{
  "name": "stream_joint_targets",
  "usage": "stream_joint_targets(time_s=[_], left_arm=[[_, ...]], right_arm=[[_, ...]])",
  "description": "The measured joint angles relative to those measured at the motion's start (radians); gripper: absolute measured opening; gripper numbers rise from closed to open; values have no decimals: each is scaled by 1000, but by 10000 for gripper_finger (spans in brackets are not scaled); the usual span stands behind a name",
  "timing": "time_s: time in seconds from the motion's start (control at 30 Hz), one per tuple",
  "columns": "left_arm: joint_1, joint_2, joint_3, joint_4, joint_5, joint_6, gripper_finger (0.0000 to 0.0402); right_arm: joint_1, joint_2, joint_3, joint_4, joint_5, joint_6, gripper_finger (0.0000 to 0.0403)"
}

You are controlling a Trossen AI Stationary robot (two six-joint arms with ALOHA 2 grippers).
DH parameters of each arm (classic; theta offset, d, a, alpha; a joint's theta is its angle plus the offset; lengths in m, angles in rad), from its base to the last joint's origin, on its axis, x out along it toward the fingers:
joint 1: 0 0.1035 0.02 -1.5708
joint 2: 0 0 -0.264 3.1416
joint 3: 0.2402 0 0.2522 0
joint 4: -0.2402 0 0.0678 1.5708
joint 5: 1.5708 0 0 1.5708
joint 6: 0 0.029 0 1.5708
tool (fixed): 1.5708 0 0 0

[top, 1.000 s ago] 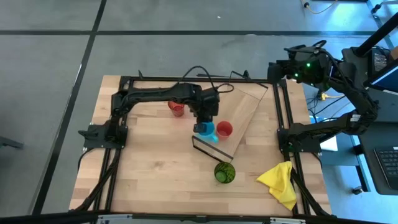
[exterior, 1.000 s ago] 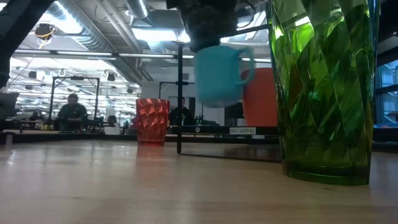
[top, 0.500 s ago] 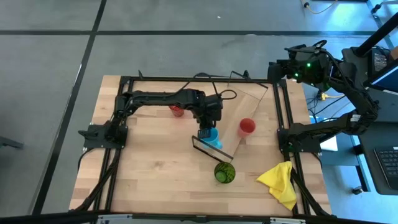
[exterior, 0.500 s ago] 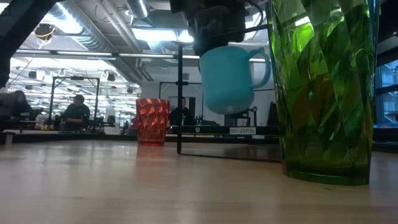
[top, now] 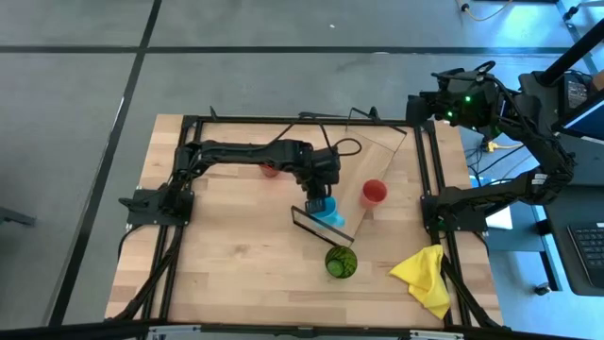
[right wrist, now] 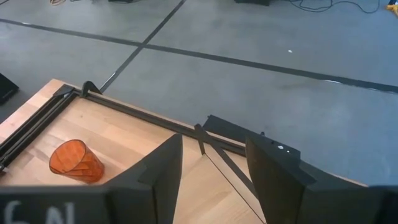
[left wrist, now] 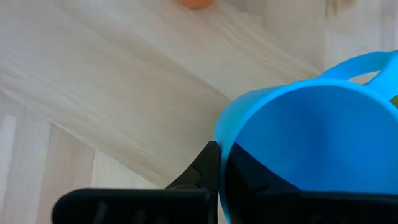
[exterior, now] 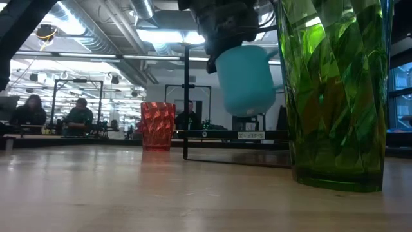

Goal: Stack small to large cups/mugs on shelf
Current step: Put the blue mug on the shelf

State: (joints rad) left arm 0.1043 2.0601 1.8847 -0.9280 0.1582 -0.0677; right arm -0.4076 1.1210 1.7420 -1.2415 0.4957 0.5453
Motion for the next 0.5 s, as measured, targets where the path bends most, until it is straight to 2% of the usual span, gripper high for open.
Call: stream_joint_targets(time_s=[0.4, 0.5], left_arm=[[-1, 30, 0, 29, 4, -61, 6], [-1, 30, 0, 57, 62, -41, 6]], right_arm=[[0, 0, 0, 0, 0, -2, 178], [0, 0, 0, 0, 0, -3, 178]])
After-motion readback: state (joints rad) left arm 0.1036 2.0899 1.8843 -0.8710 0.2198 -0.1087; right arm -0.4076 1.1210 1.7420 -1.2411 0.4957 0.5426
